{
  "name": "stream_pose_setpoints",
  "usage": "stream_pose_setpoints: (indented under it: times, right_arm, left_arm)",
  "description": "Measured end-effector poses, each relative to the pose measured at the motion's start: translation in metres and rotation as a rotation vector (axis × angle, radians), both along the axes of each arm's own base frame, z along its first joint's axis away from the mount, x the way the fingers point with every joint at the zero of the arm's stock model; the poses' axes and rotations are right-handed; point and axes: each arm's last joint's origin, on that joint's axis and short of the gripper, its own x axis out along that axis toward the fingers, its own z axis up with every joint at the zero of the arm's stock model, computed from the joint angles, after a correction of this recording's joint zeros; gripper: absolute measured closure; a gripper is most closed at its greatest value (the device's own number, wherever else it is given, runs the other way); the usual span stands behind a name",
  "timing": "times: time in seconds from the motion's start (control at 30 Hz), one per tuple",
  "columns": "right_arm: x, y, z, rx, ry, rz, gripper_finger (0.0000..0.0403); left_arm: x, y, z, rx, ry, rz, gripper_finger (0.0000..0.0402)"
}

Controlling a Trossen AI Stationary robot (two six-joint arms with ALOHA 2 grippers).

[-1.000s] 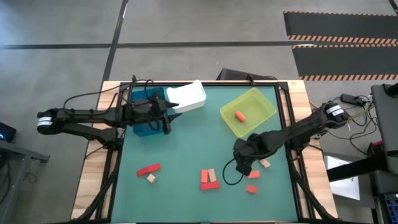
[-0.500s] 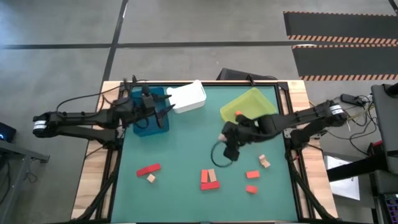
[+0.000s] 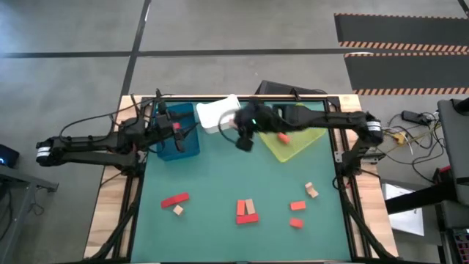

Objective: Sort & place blocks by color
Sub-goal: Put the brown block into the white bin

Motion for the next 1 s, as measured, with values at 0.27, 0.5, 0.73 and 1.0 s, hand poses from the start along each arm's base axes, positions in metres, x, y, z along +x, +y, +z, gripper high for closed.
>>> stream_pose_setpoints:
  times: [0.27,0.5,0.73,1.0]
  right_arm:
    - [0.043,-0.068,-0.002,-0.091,-0.007,-0.042,0.0273]
    - [0.064,-0.109,-0.007,-0.092,0.078,-0.034,0.0273]
    - [0.074,-0.135,-0.027,-0.1,0.171,0.008,0.0273]
    - [0.083,-0.159,-0.064,-0.092,0.243,0.117,0.0273]
  left_arm:
    - [-0.003,0.0,-0.002,-0.001,-0.004,-0.002,0.0221]
    - [-0.006,-0.001,0.0,-0.021,-0.031,-0.006,0.0221]
    - [-0.01,-0.002,0.0,-0.021,-0.038,-0.007,0.0221]
    - [-0.012,-0.002,0.0,-0.02,-0.045,-0.007,0.0221]
